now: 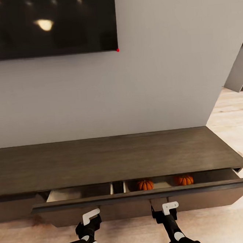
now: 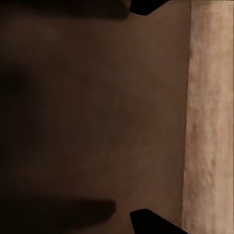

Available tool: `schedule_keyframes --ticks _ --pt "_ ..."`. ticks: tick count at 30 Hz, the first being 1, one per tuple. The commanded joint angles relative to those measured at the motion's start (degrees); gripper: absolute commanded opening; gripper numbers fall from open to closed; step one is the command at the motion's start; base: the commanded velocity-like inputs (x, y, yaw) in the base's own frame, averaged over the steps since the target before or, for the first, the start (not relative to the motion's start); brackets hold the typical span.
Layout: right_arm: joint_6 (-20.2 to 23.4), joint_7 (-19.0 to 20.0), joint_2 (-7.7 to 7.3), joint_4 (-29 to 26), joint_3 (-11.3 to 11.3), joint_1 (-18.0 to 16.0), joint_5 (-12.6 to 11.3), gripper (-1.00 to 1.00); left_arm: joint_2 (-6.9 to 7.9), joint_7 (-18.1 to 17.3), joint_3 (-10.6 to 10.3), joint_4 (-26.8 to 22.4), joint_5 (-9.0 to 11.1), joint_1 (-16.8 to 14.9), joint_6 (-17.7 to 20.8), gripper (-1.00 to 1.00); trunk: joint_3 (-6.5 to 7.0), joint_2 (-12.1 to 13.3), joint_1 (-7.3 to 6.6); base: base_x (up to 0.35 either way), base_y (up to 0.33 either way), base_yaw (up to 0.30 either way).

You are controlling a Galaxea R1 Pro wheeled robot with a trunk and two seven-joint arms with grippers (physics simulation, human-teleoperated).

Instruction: Place each of the two pumpkins and all three candles from the living room inside a cabinet in the living room (use any cabinet), then make sure every cabinet is closed, and position the cauldron so it is next to a table in the living room.

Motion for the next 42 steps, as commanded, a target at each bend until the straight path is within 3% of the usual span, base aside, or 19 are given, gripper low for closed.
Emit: schedule_keyframes --ticks 1,14,36,42 --pt "-0.1 -0.4 0.0 0.0 0.6 -0.1 -0.3 1.0 0.0 0.4 -0.5 -0.2 0.2 -0.1 -0.3 1.0 -0.05 0.0 0.01 0.209 0.0 0.0" --pt "-0.1 -0.4 0.0 0.0 0.6 -0.1 -0.3 1.0 0.17 0.5 -0.4 -0.2 0.2 -0.1 -0.2 1.0 -0.05 0.0 0.01 0.206 0.0 0.0" --pt "-0.1 -0.4 0.0 0.0 0.6 -0.1 -0.2 1.0 0.15 0.5 -0.5 -0.2 0.2 0.0 -0.2 1.0 -0.05 0.0 0.01 0.046 0.0 0.0" --pt "-0.1 -0.4 0.0 0.0 0.6 -0.1 -0.2 1.0 0.16 0.5 -0.5 -0.2 0.2 0.0 -0.2 1.0 -0.05 0.0 0.01 -0.197 0.0 0.0"
